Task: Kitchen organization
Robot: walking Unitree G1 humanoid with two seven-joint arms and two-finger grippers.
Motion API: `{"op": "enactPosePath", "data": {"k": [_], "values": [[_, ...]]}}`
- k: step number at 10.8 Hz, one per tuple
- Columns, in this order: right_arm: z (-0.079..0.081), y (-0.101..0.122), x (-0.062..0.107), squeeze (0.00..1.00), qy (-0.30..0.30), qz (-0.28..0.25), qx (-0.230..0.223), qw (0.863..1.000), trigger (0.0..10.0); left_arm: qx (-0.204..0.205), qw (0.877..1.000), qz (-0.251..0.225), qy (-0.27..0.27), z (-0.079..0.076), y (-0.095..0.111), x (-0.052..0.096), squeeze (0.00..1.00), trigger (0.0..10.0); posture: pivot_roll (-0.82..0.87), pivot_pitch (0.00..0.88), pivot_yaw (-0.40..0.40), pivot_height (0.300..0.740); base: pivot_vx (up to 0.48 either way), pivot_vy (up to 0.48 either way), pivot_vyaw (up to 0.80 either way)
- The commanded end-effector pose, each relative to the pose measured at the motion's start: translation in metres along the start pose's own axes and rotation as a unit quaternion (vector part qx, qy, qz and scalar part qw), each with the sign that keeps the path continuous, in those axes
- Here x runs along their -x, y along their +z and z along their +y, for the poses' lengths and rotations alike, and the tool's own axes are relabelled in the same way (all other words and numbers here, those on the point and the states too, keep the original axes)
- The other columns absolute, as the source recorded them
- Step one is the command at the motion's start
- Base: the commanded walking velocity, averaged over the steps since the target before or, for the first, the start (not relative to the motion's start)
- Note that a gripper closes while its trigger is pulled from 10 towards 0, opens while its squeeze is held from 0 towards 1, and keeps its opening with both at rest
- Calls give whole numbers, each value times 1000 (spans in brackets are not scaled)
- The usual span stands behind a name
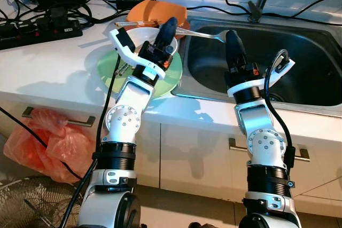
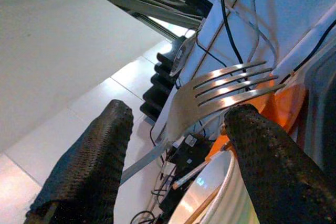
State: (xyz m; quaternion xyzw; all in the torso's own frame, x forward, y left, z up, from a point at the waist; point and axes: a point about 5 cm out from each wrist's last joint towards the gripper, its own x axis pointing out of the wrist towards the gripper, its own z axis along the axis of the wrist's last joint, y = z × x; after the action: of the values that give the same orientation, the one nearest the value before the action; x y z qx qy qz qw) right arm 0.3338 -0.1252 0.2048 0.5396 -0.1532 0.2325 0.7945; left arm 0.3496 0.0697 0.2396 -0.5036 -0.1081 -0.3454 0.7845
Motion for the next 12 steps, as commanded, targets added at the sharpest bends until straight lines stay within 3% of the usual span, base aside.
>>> {"op": "enactPosePath", "data": {"k": [1, 7, 8, 9, 12], "values": [[3, 2, 0, 0, 7, -4, -1, 1000, 10000, 73, 997, 12, -23, -13, -38, -1, 0, 10000, 149, 70, -9, 740, 0, 0, 0], [1, 6, -2, 0, -5, -24, -1, 1000, 10000, 70, 997, 13, -13, -10, -39, 6, 0, 10000, 150, 68, -10, 740, 0, 0, 0], [1, 7, -3, 0, -5, -27, -3, 1000, 4549, 68, 997, 16, -12, -10, -39, 6, 0, 10000, 150, 69, -11, 740, 0, 0, 0], [1, 7, -3, 0, -4, -30, -5, 1000, 0, 68, 997, 19, -12, -9, -41, 6, 0, 10000, 149, 70, -11, 740, 0, 0, 0], [1, 8, -4, 0, -5, -35, -13, 999, 0, 63, 997, 40, -7, -8, -46, 7, 0, 10000, 147, 70, -9, 740, 0, 0, 0]]}}
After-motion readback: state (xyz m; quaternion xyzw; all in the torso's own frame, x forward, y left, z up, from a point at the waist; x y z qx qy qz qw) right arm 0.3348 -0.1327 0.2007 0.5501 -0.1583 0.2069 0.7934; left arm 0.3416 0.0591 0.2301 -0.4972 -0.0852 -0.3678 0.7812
